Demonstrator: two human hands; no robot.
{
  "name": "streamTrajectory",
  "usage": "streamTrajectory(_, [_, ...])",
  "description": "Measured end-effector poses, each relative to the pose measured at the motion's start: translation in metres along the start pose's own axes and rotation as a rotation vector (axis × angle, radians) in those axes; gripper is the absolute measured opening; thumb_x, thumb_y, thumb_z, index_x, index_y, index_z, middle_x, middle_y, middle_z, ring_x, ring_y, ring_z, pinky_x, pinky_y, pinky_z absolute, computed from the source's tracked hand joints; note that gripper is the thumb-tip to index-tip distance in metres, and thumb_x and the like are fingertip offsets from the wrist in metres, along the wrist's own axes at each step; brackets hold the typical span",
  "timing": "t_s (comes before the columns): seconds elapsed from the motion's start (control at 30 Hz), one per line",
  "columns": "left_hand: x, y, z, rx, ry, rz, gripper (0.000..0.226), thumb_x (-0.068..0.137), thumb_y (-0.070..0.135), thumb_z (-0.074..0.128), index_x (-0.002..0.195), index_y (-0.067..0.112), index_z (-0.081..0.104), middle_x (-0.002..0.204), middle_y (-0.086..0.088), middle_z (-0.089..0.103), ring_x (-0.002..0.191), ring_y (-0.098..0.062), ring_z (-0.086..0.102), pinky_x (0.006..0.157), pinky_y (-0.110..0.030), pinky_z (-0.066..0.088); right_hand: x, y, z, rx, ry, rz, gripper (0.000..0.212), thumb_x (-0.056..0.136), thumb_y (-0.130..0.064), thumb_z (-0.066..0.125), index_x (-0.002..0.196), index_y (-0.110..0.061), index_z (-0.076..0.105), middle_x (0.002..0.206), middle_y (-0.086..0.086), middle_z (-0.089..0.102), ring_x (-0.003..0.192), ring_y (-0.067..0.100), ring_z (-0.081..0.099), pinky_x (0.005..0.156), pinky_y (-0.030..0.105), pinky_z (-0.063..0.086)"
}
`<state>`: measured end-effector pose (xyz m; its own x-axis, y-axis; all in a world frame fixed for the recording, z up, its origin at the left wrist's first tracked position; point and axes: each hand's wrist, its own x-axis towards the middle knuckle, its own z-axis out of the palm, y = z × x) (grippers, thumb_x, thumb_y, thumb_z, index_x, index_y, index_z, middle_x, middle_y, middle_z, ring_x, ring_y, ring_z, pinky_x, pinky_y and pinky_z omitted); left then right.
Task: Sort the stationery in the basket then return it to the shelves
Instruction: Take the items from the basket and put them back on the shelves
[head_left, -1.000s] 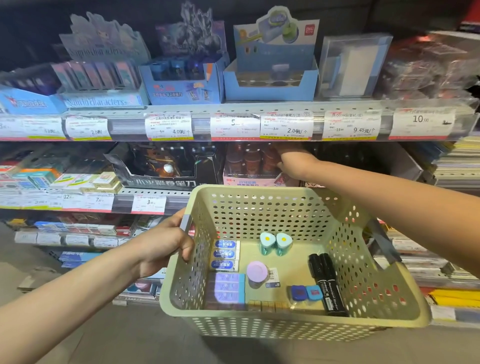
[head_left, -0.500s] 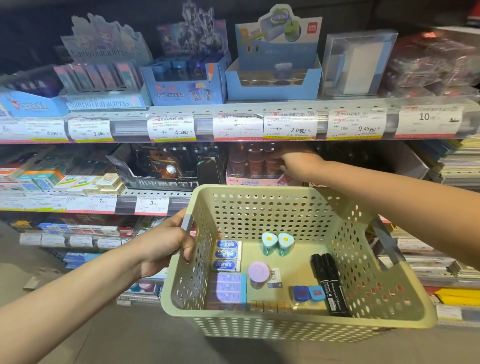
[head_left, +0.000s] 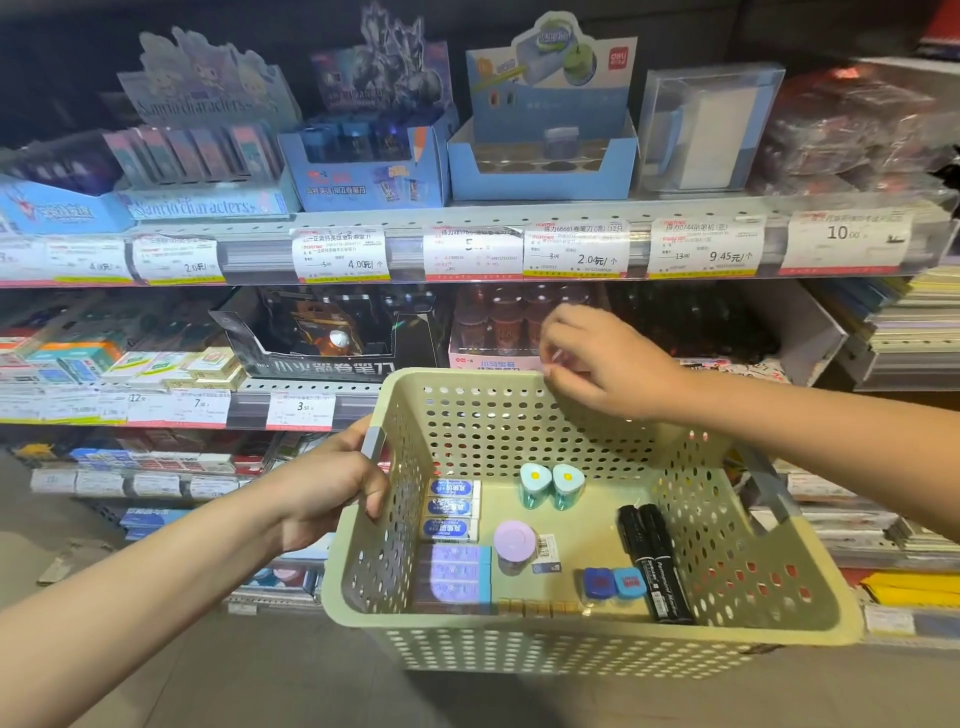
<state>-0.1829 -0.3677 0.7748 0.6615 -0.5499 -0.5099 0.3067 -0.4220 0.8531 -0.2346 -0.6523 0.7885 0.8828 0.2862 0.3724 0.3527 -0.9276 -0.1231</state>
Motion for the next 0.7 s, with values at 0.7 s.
streamTrajectory(0.7, [-0.007,0.001,0.005,-0.028,0.003,0.009,0.079,0.040,-0.010,0.040,0.107,0.027,0.058,0.080,-0.015,0.059,0.066,-0.029,0.058,0.061,-0.033,0.046,-0.017,-0.077,0.064,-0.158,-0.790,-0.181,0.062,0.078,-0.037,0.070,0.132,-0.018,0.047,0.128,0.004,0.052,0.105,0.028,0.056,0.068,0.030,0.039])
